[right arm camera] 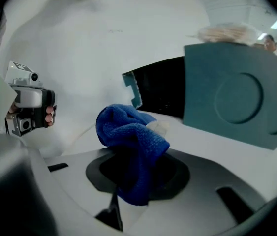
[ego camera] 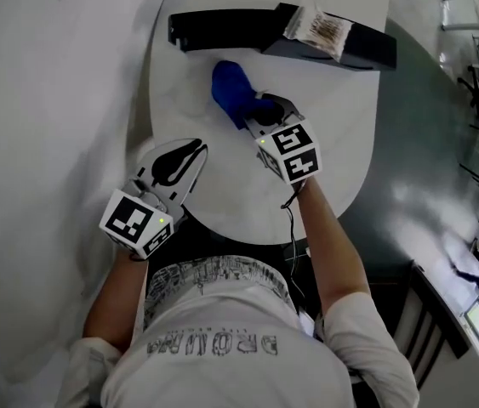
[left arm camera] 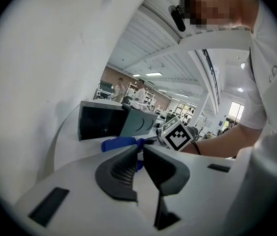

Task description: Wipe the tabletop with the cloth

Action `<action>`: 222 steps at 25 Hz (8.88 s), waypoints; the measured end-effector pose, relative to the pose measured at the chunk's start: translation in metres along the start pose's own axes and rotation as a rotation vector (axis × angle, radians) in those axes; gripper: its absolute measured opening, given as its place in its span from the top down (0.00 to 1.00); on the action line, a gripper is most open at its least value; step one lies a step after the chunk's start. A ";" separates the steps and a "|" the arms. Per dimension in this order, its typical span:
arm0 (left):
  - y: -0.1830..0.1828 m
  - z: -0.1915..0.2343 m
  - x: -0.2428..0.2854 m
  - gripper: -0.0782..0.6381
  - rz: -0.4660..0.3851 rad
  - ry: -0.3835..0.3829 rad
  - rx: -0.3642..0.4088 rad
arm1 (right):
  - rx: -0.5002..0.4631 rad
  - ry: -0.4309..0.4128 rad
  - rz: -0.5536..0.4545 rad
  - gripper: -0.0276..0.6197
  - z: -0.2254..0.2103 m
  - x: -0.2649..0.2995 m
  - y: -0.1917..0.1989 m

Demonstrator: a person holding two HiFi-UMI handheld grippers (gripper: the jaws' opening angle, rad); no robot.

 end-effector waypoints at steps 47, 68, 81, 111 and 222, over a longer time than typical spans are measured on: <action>0.024 -0.074 0.030 0.82 0.046 0.137 0.117 | 0.193 0.466 0.054 0.80 -0.074 -0.175 0.096; 0.024 0.002 -0.111 0.82 -0.100 -0.062 0.030 | -0.060 0.111 -0.063 0.80 0.088 -0.038 -0.050; 0.036 0.018 -0.135 0.82 -0.102 -0.101 0.003 | -0.069 0.029 0.049 0.80 0.119 0.024 -0.017; 0.056 -0.085 0.005 0.82 0.119 0.148 0.142 | 0.234 0.351 0.085 0.80 0.002 -0.130 0.134; 0.077 -0.154 0.038 0.82 0.206 0.301 0.242 | 0.411 0.453 0.122 0.80 0.072 -0.212 0.217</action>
Point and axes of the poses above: the fingertips, and each gripper's own axes: x forward along the fingers, z to its left, y out of its underside, the point moved 6 cm from there along -x, backward along the fingers, and after that the axes turned 14 degrees about -x, right-handed, at the moved point
